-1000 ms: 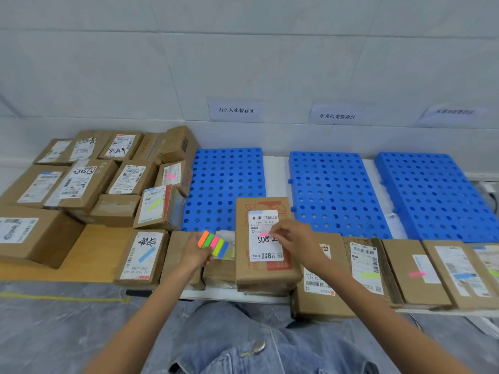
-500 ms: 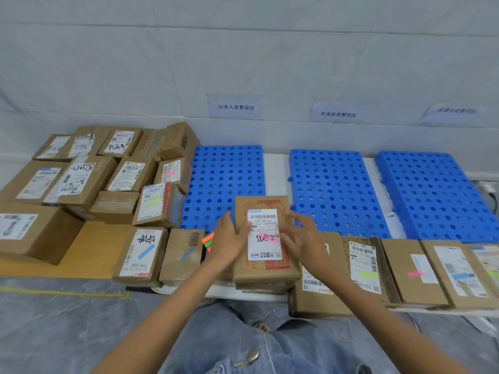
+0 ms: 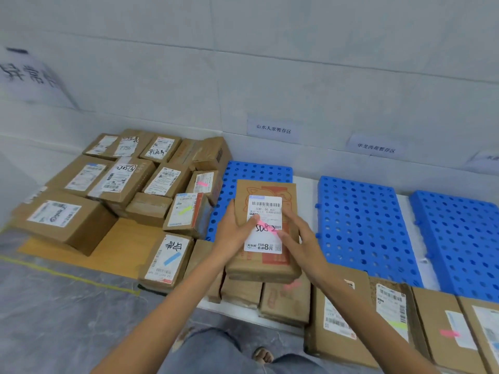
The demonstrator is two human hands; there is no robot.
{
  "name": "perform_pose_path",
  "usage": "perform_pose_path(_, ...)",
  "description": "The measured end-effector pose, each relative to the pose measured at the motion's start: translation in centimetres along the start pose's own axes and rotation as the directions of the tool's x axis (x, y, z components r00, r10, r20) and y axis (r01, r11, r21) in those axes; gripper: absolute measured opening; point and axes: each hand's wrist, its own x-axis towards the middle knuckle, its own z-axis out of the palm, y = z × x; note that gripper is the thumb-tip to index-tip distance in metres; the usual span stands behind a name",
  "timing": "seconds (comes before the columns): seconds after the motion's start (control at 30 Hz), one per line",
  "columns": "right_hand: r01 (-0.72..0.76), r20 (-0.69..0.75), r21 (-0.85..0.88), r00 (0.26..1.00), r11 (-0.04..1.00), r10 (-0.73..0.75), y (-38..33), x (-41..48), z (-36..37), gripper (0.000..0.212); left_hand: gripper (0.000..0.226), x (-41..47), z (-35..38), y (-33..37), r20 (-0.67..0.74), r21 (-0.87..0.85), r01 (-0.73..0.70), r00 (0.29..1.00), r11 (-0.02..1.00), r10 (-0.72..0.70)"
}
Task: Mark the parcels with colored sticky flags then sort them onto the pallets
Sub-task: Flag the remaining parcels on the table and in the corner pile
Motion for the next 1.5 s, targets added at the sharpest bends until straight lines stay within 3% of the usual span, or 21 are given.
perform_pose_path(0.13, 0.096, 0.096, 0.066, 0.990, 0.993, -0.102, -5.1, 3.3, 4.7, 0.044, 0.055, 0.8, -7.9, 2.1, -0.136, -0.006, -0.002, 0.991, 1.000, 0.001)
perform_pose_path(0.23, 0.013, 0.256, 0.172, 0.965, 0.985, -0.058, -7.8, 5.2, 10.4, 0.041, 0.061, 1.1, -15.2, 1.3, -0.214, -0.005, 0.065, 0.975, 0.998, -0.065)
perform_pose_path(0.33, -0.069, 0.402, 0.156, 0.916, 0.985, 0.001, -9.5, 6.5, 16.8, 0.042, 0.071, 1.0, -22.7, -0.7, -0.209, 0.028, 0.231, 0.953, 0.972, -0.221)
perform_pose_path(0.43, -0.229, 0.516, 0.157, 0.848, 0.961, 0.118, -10.7, 6.9, 22.5, 0.047, 0.071, 0.8, -28.5, -3.1, -0.152, 0.113, 0.344, 0.933, 0.932, -0.326)
perform_pose_path(0.57, -0.508, 0.628, 0.122, 0.705, 0.853, 0.330, -11.6, 7.4, 29.3, 0.048, 0.054, 1.7, -34.0, -6.0, -0.063, 0.126, 0.427, 0.904, 0.895, -0.422)
perform_pose_path(0.67, -0.623, 0.615, 0.105, 0.653, 0.775, 0.441, -10.9, 8.1, 32.6, 0.050, 0.051, 3.3, -36.1, -8.9, 0.000, 0.178, 0.492, 0.866, 0.852, -0.500)
perform_pose_path(0.77, -0.684, 0.571, 0.081, 0.628, 0.725, 0.529, -9.4, 9.3, 34.8, 0.048, 0.064, 5.2, -37.0, -12.2, 0.031, 0.233, 0.508, 0.848, 0.829, -0.529)
perform_pose_path(0.93, -0.705, 0.496, 0.048, 0.631, 0.707, 0.596, -7.6, 10.9, 36.9, 0.039, 0.056, 6.9, -36.0, -15.2, 0.022, 0.321, 0.427, 0.889, 0.846, -0.457)
perform_pose_path(1.0, -0.678, 0.482, 0.045, 0.658, 0.734, 0.579, -6.6, 11.0, 37.7, 0.031, 0.057, 7.0, -35.5, -16.6, 0.027, 0.357, 0.365, 0.916, 0.860, -0.400)
perform_pose_path(1.13, -0.613, 0.454, 0.032, 0.712, 0.789, 0.535, -5.0, 11.3, 38.7, 0.037, 0.051, 7.3, -35.2, -19.3, 0.003, 0.337, 0.266, 0.959, 0.903, -0.284)
perform_pose_path(1.23, -0.570, 0.405, -0.044, 0.741, 0.821, 0.536, -5.5, 11.3, 38.5, 0.036, 0.051, 8.1, -35.1, -19.8, 0.013, 0.454, 0.152, 0.984, 0.878, -0.177)
perform_pose_path(1.3, -0.493, 0.331, -0.116, 0.799, 0.862, 0.502, -5.5, 12.0, 37.8, 0.036, 0.059, 8.7, -35.0, -19.3, 0.048, 0.536, 0.084, 0.990, 0.840, -0.129)
perform_pose_path(1.37, -0.433, 0.202, -0.188, 0.862, 0.882, 0.466, -5.4, 13.6, 36.9, 0.035, 0.052, 9.7, -34.6, -18.3, 0.075, 0.566, -0.005, 0.996, 0.824, -0.045)
perform_pose_path(1.5, -0.497, 0.053, -0.252, 0.849, 0.830, 0.525, -5.0, 17.3, 35.6, 0.038, 0.044, 13.4, -33.0, -15.9, 0.143, 0.632, -0.123, 0.989, 0.765, 0.041)
